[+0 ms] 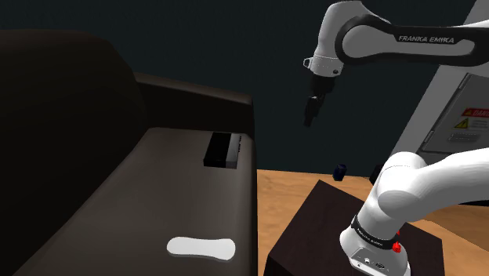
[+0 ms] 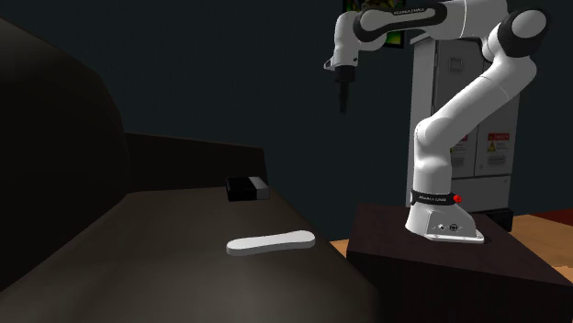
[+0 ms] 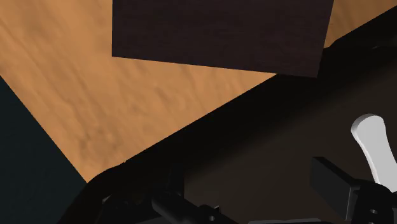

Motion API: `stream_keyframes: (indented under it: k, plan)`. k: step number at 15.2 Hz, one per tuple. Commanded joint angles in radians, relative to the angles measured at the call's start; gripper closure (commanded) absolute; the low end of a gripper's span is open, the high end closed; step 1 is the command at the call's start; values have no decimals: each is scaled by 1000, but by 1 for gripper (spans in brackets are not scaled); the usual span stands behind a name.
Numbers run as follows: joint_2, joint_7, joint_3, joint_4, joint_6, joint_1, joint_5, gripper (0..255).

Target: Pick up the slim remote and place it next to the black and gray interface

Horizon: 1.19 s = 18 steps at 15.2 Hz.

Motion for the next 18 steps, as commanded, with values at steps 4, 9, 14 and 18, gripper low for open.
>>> stream_keyframes:
  k: [4,9,14,18]
  plan:
    - [39,27,45,-34,71,32,29,0]
    - [127,70,122,-69,193,85,74,0]
    - [242,112,199,-77,316,134,108,0]
    - [350,149,261,-65,412,166,122,0]
